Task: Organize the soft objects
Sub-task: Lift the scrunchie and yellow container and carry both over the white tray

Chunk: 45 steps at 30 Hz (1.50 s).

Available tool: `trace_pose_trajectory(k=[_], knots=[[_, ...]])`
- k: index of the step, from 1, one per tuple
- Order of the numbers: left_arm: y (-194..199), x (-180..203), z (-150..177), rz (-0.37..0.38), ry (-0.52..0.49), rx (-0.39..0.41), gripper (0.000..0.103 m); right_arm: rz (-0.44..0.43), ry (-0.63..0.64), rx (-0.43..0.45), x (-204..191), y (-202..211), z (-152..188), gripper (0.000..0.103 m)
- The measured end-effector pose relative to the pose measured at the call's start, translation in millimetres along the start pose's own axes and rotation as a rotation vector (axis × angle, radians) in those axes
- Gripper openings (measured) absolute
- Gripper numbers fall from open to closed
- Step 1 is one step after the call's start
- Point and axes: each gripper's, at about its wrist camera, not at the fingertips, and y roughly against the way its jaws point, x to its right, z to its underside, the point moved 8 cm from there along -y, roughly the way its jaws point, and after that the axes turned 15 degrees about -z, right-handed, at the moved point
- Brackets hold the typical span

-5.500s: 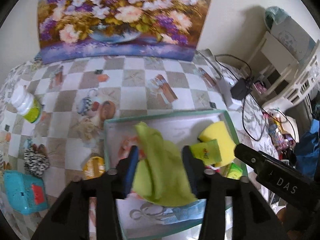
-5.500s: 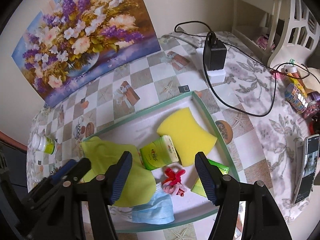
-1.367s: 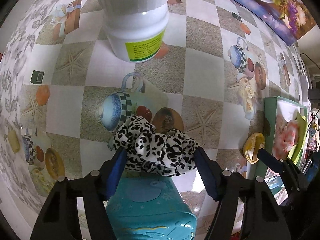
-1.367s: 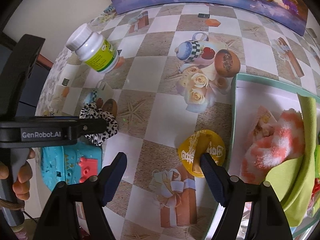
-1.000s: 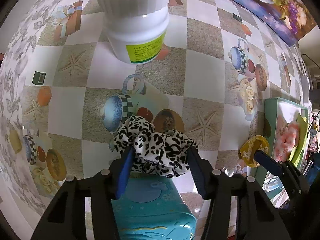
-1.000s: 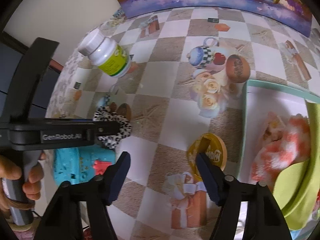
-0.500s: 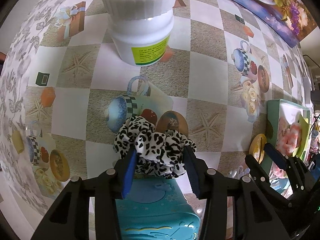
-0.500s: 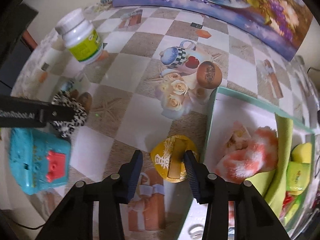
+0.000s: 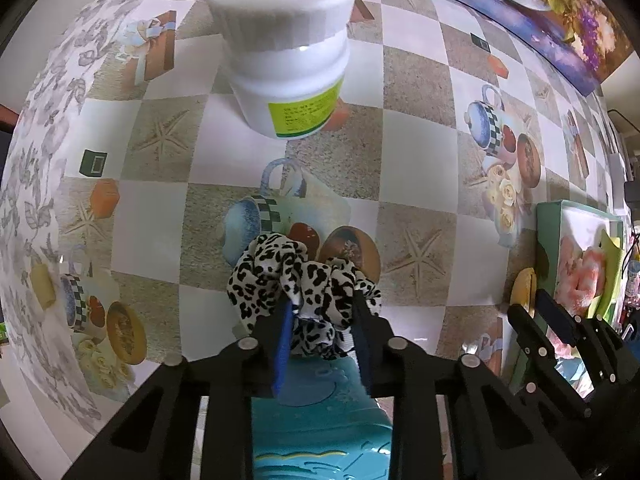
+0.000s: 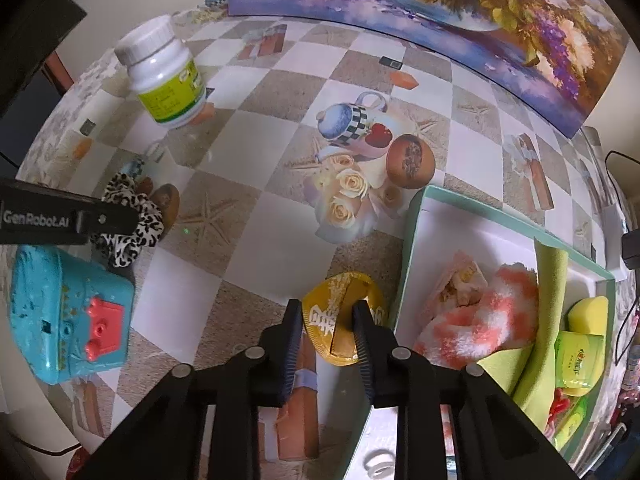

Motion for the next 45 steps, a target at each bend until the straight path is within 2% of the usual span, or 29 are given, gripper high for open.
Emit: trace_pose_trajectory(k=[2, 16, 29, 36, 45], knots=[[1.2, -2.2, 0.2, 0.001, 0.01, 0.005, 0.022, -0.013, -0.012, 0.004, 1.1, 0.6, -1.1, 0.026], [39.2, -14.7, 2.1, 0.006, 0.062, 0.091, 0.019, -0.095, -0.065, 0.076, 7.5, 26.8, -7.9, 0.025], [135.1, -17.8, 9.2, 0.047, 0.098, 0.335, 0.019, -0.092, -0.058, 0.246, 5.9, 105.2, -20.2, 0.025], [176.1, 2.5, 22.2, 0.085, 0.126, 0.452, 0.019, -0.085, -0.054, 0.328, 7.2, 144.3, -19.7, 0.025], [208.7, 53.4, 42.7, 0.099, 0.074, 0.547, 0.019, -0.08, -0.1, 0.375, 30.9, 172.6, -7.9, 0.025]])
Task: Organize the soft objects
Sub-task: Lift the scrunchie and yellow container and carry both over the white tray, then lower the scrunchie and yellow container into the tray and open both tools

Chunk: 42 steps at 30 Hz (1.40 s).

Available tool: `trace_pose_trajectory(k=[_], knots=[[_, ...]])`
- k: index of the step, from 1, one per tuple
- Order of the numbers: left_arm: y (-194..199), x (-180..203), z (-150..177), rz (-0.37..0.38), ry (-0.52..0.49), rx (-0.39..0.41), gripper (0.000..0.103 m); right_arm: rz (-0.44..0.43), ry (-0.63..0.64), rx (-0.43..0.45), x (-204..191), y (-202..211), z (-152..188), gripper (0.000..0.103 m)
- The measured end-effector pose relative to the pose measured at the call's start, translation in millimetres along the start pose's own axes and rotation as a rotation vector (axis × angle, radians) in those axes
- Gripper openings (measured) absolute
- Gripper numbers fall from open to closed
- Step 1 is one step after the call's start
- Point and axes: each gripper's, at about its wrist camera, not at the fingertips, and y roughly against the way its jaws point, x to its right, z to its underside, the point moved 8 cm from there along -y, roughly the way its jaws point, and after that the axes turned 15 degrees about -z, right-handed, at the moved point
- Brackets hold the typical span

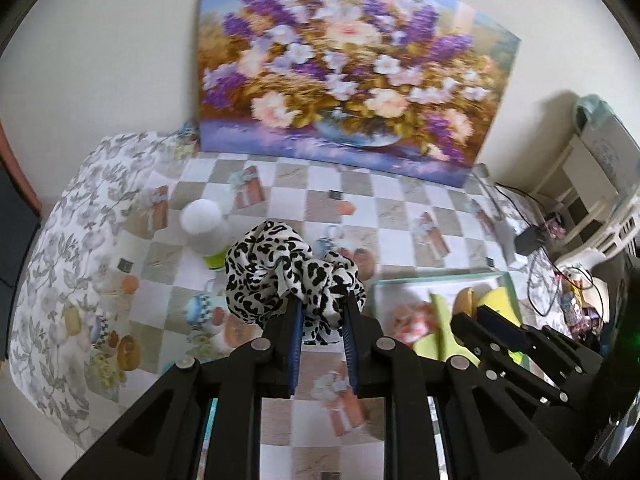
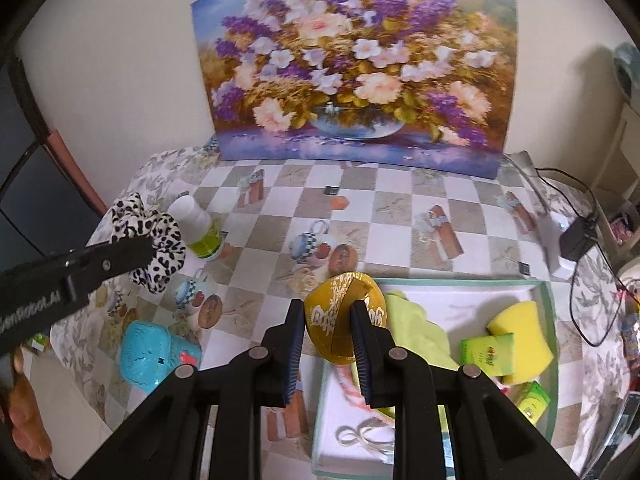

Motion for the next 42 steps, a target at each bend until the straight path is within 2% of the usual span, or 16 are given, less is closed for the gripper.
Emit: trace_pose_trajectory(k=[8, 17, 22, 28, 36, 42], knots=[[3.0, 58.5, 24.9, 0.047, -0.065, -0.007, 0.019, 0.05, -0.11, 0.041, 55.2, 34.2, 12.6, 0.025], [-4.4, 120.8, 65.1, 0.108, -0.142, -0.056, 0.019, 0.144, -0.256, 0.069, 131.3, 72.7, 41.0, 0.025], [-15.4, 147.5, 87.7, 0.124, -0.173, -0.091, 0.019, 0.172, -0.305, 0.057, 155.8, 81.0, 57.8, 0.025], [-32.0, 165.6, 112.0, 0.123, -0.216, -0.136, 0.02, 0.184, -0.337, -0.009, 170.4, 67.3, 78.8, 0.025], [-60.4, 172.7, 141.3, 0.076, -0.276, -0.206, 0.02, 0.165, -0.345, -0.125, 171.9, 22.7, 98.1, 0.025], [-73.5, 167.3, 149.4, 0.057, -0.267, -0.252, 0.021, 0.164, -0.338, -0.178, 168.6, 4.7, 105.4, 0.027]])
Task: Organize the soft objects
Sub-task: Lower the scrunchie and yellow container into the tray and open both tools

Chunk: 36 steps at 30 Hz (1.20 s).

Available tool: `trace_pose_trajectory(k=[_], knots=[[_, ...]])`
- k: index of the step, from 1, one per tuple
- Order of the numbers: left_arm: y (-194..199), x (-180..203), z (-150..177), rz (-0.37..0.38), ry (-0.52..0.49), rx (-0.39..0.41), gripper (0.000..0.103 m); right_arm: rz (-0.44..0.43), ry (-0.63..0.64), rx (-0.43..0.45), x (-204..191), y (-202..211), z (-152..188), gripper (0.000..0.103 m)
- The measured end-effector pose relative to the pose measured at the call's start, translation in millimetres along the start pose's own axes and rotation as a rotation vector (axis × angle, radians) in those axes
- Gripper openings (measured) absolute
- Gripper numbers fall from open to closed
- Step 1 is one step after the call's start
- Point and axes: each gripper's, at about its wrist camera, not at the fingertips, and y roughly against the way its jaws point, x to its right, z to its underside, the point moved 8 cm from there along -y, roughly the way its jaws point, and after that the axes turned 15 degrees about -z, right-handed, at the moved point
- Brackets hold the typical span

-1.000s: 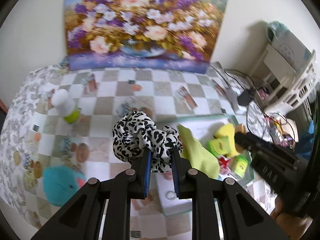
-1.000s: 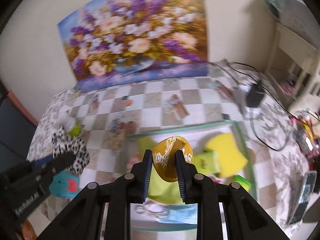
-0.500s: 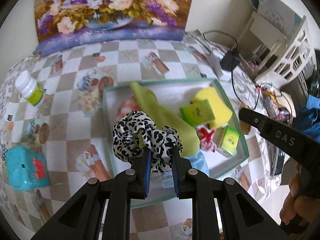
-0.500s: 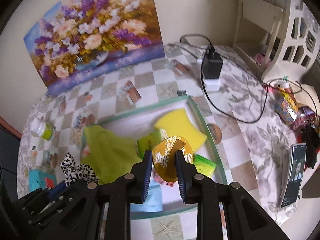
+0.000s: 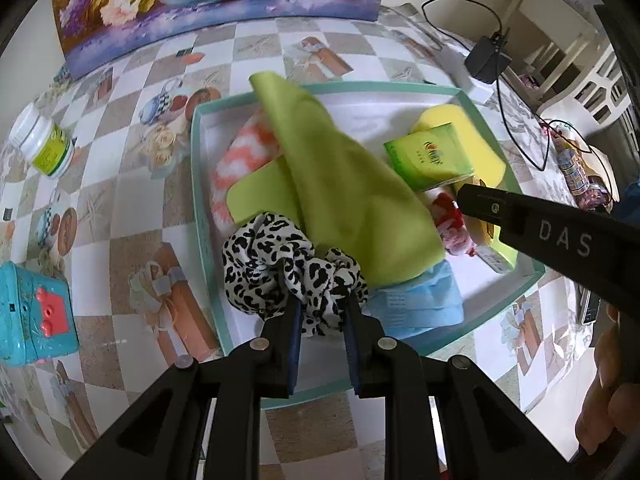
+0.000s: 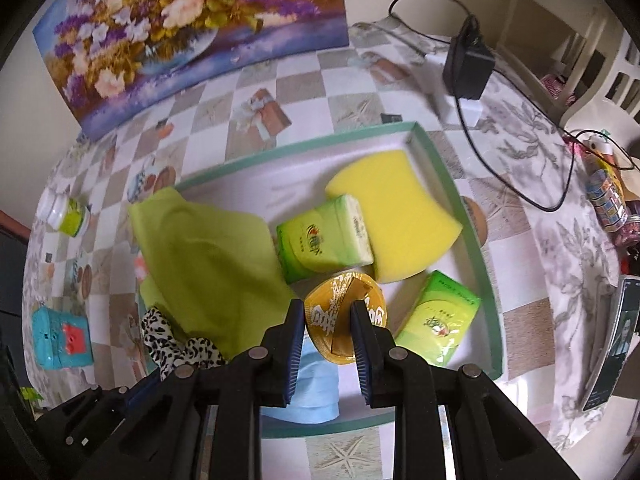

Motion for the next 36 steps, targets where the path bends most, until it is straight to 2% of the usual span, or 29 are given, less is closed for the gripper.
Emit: trace_pose_trajectory(k=[4, 8, 10, 12, 18, 21, 23, 29, 30, 31, 32, 36], knots=[[-1.9, -1.5, -0.9, -0.004, 0.001, -0.011, 0.033, 0.014, 0.007, -0.02, -1.6, -4.6, 1.4, 0.028], [2.1, -4.6, -2.3, 0.001, 0.007, -0.012, 0.039, 0.019, 0.013, -0.031, -3.1, -5.5, 3.2, 0.028], [6.2, -7.4, -4.0, -0.003, 0.013, -0.003, 0.048, 0.023, 0.013, -0.034, -3.4, -4.5, 3.6, 0.029], [11.9, -9.3, -5.6, -0.004, 0.015, 0.013, 0.049, 0.024, 0.014, -0.032, -4.6, -1.8, 3.7, 0.032], [30.0, -20.5, -13.6, -0.018, 0.042, 0.075, 0.051, 0.027, 0.027, 0.001, -10.3, 9.2, 0.0, 0.034], [34.5, -35.7, -17.6, -0.049, 0.084, 0.103, 0.059, 0.018, 0.026, 0.024, -13.6, 15.8, -2.9, 0.04], [33.4, -48.3, -20.1, -0.073, 0.115, 0.108, 0.06, 0.019, 0.026, 0.036, -15.6, 19.1, -4.4, 0.047], [24.9, -90.2, -25.3, -0.122, 0.22, 0.111, 0.062, 0.021, 0.042, 0.048, -24.4, 19.9, -6.9, 0.057], [23.5, -95.9, -26.1, -0.13, 0.234, 0.11, 0.066, 0.022, 0.045, 0.049, -26.2, 19.5, -7.3, 0.06], [22.7, -101.9, -26.2, -0.143, 0.245, 0.111, 0.077, 0.023, 0.047, 0.05, -27.1, 19.3, -7.1, 0.064], [22.4, -106.9, -26.2, -0.155, 0.253, 0.114, 0.08, 0.025, 0.05, 0.051, -28.4, 19.1, -7.4, 0.068], [21.8, -120.6, -28.8, -0.171, 0.281, 0.131, 0.082, 0.026, 0.06, 0.052, -32.9, 17.5, -8.2, 0.079]])
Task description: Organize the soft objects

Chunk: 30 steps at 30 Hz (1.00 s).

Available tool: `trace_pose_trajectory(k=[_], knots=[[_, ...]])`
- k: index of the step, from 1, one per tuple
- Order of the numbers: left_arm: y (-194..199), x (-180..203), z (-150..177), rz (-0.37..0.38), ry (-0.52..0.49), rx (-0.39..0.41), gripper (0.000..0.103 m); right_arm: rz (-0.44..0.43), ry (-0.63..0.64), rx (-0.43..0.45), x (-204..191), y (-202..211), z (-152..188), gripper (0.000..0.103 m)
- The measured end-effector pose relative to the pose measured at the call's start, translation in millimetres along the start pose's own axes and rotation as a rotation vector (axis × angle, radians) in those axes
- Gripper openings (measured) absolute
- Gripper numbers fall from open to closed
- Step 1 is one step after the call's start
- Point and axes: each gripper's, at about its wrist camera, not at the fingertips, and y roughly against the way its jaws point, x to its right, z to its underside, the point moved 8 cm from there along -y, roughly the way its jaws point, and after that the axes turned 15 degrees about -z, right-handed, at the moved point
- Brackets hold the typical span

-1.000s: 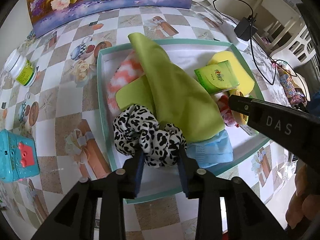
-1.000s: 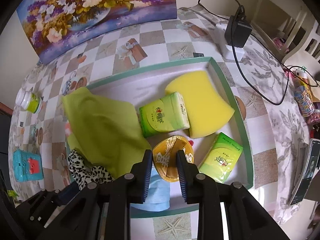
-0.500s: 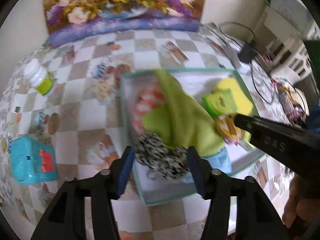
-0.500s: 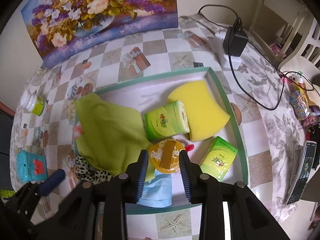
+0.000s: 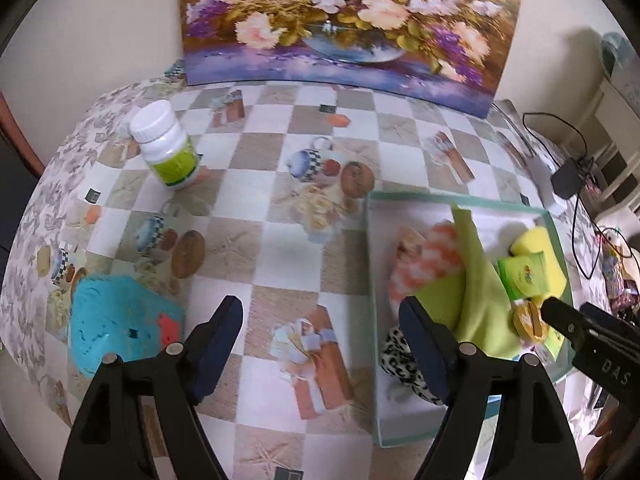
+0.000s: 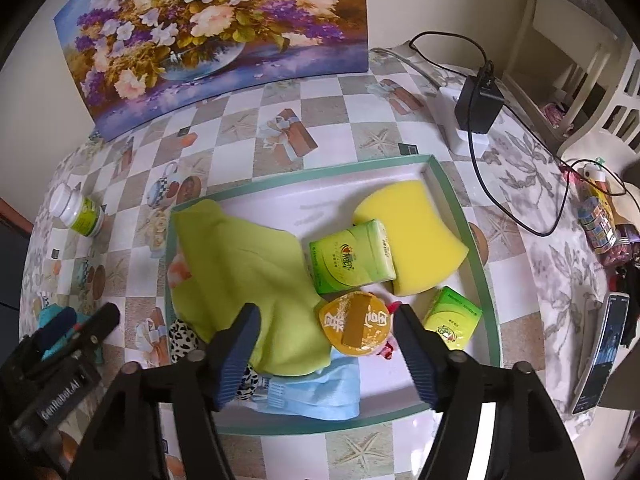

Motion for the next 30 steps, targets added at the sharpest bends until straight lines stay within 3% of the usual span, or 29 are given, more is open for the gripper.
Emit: trace_pose_trajectory(k=[2, 7, 11, 13, 30], knots=[[-1.8, -3.1, -1.3, -0.009, 0.003, 0.005, 0.089, 0.003, 0.001, 0.001, -0.7, -0.5, -0.2, 0.087], [-4.1, -8.2, -3.7, -0.024, 0.009, 0.017, 0.089, 0.015, -0.003, 0.012, 0.1, -0.1, -1.3, 0.103], [-4.3, -11.9, -6.1, -0.038, 0.02, 0.035, 0.09, 0.026, -0.011, 0.018, 3.2, 0.3, -2.3, 0.103], [-4.2, -15.1, -8.4, -0.044, 0.033, 0.046, 0.103, 0.035, -0.009, 0.017, 3.9, 0.1, -2.1, 0.103], [18.6, -17.4, -4.2, -0.071, -0.014, 0.119, 0.103, 0.033, 0.006, 0.042, -2.6, 15.8, 16.3, 0.103]])
